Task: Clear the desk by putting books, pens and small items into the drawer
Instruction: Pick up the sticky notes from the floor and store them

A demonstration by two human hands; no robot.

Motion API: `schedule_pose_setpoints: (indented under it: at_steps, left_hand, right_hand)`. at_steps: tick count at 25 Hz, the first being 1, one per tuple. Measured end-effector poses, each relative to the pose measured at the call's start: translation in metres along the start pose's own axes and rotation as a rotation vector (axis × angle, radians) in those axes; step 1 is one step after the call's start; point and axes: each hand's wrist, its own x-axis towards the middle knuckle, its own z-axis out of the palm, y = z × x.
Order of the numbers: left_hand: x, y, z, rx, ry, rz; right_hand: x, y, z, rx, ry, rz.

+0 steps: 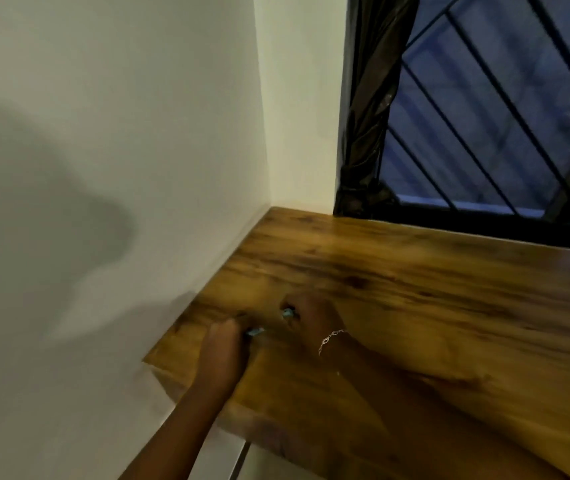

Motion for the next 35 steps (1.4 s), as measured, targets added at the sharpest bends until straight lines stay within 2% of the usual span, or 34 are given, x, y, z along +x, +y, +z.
schedule_pose_setpoints:
  at_steps: [5, 8, 11, 13, 17, 22, 25, 30, 33, 35]
  left_hand:
    - [-0.086, -0.009, -0.03, -0.056, 0.013, -0.207]
    - [-0.121, -0.026, -0.036, 0.026, -0.07, -0.307]
    - [-0.157, -0.048, -0.03, 0.07, -0.162, -0.35]
    - [-0.184, -0.061, -0.022, 0.143, -0.282, -0.335]
    - [-0.23, -0.086, -0.008, 0.18, -0.489, -0.369]
    - [-0.264, -0.109, -0.003, 0.101, -0.51, -0.475]
    - [-0.277, -0.12, -0.007, 0.142, -0.519, -0.5]
    - [-0.29, -0.128, -0.022, 0.175, -0.484, -0.558]
    - [-0.277, -0.117, -0.027, 0.192, -0.43, -0.522]
    - [-0.268, -0.108, -0.029, 0.199, -0.379, -0.435]
  right_hand:
    - [-0.059, -0.052, 0.025, 0.145, -0.112, -0.054]
    - [-0.083, -0.073, 0.043, 0.143, -0.179, -0.147]
    - [-0.106, -0.087, 0.07, 0.043, -0.377, -0.212]
    - [-0.121, -0.091, 0.096, 0.018, -0.513, -0.24]
    - [-0.147, -0.098, 0.143, -0.055, -0.647, -0.167]
    - [-0.171, -0.106, 0.179, -0.083, -0.766, -0.075]
    - [-0.176, -0.106, 0.182, -0.082, -0.757, -0.068]
    - [-0.18, -0.098, 0.182, -0.161, -0.653, -0.089]
    - [-0.184, -0.092, 0.177, -0.226, -0.535, -0.112]
    - [-0.19, -0.088, 0.173, -0.269, -0.444, -0.111]
